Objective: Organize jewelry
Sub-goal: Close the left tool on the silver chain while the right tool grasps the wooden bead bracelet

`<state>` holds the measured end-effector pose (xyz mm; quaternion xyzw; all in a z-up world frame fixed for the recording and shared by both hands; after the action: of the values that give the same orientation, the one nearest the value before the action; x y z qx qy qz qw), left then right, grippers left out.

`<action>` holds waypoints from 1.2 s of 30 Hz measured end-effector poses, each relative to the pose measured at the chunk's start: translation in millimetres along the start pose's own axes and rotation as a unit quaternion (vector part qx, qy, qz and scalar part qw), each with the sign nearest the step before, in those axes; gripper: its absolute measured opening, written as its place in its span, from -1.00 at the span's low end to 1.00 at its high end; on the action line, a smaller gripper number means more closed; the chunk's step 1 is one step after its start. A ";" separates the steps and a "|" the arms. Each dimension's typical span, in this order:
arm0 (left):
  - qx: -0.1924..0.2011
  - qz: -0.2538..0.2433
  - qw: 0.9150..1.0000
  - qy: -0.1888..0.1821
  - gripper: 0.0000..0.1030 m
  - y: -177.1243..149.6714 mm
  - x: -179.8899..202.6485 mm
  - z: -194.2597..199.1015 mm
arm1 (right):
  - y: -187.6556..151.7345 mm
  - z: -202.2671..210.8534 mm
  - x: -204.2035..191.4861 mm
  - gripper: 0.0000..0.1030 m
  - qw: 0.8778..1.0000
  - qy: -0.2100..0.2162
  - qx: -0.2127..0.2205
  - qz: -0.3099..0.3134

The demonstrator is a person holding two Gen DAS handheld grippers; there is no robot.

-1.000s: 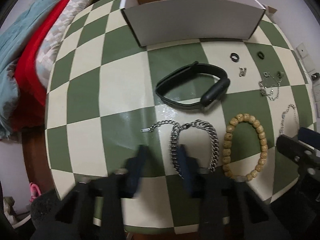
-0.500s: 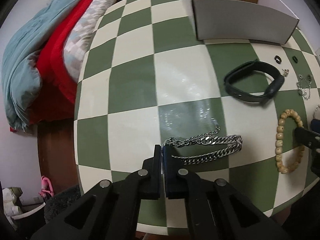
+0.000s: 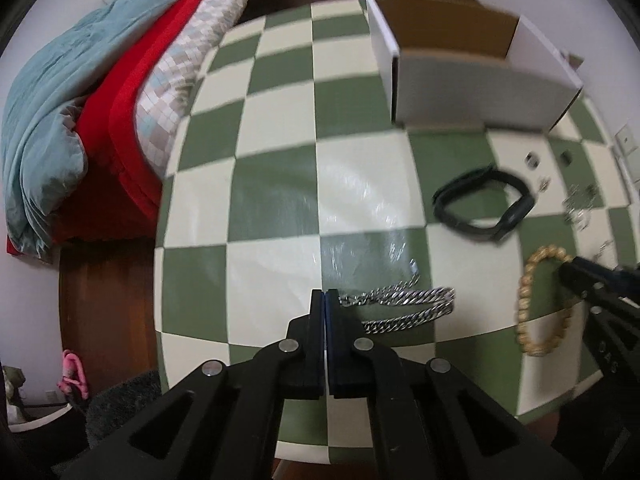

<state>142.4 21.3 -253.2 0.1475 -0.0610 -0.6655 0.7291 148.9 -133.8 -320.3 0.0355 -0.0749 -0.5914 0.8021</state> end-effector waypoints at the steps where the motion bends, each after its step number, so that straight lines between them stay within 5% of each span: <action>1: 0.003 0.003 1.000 -0.008 -1.00 1.9 -1.8 4.7 | -1.3 1.0 -4.6 -0.82 1.000 0.003 0.007 -0.006; 6: -0.017 0.033 0.994 -0.102 -0.87 9.1 -14.5 1.9 | -3.3 23.7 4.4 -0.82 0.999 0.015 0.034 -0.028; 7: -0.031 0.034 0.992 -0.114 -0.71 8.4 -15.3 -5.4 | -3.7 26.1 4.6 -0.82 0.999 0.014 0.034 -0.028; 10: -0.049 0.044 0.991 -0.117 -0.08 0.7 -18.5 -20.4 | -5.5 29.3 5.2 -0.82 0.999 0.014 0.034 -0.030; 15: -0.076 0.050 0.991 -0.096 -0.04 -7.6 -20.1 -48.7 | -6.8 22.6 20.8 -0.82 0.999 0.017 0.032 -0.039; 18: -0.052 0.039 0.994 -0.083 0.01 -6.5 -14.4 -51.9 | -0.1 10.3 37.0 -0.82 0.998 0.018 0.030 -0.043; 21: -0.039 0.023 0.996 -0.080 -0.06 -4.4 -6.4 -53.5 | -1.6 6.4 36.2 -0.82 0.998 0.018 0.027 -0.046; 22: -0.032 0.019 0.996 -0.082 -0.21 -4.9 -4.7 -52.8 | -1.3 5.5 35.9 -0.82 0.998 0.018 0.026 -0.046; 23: -0.024 0.015 0.996 -0.084 -0.73 -5.4 -3.8 -51.6 | -2.0 4.8 35.1 -0.82 0.998 0.017 0.026 -0.046; 25: -0.021 0.008 0.996 -0.083 -0.96 -6.7 -2.1 -51.4 | -2.6 3.6 34.2 -0.82 0.998 0.018 0.025 -0.046; 36: 0.013 0.037 0.996 -0.080 -0.97 -6.7 -27.5 -15.2 | 1.9 24.0 40.6 -0.82 0.997 0.019 0.055 -0.057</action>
<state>137.5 50.1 -266.7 0.1012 -0.1334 -0.6467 0.7442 158.5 -171.3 -293.1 0.0953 -0.0900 -0.6306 0.7650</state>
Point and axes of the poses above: each gripper's, at about its wrist camera, not at the fingertips, and z roughly against the way its jaws point, x to its right, y to its top, the point moved 2 cm from there along -z, roughly the way its jaws point, and after that the axes turned 12 degrees about z, right-handed, at the moved point
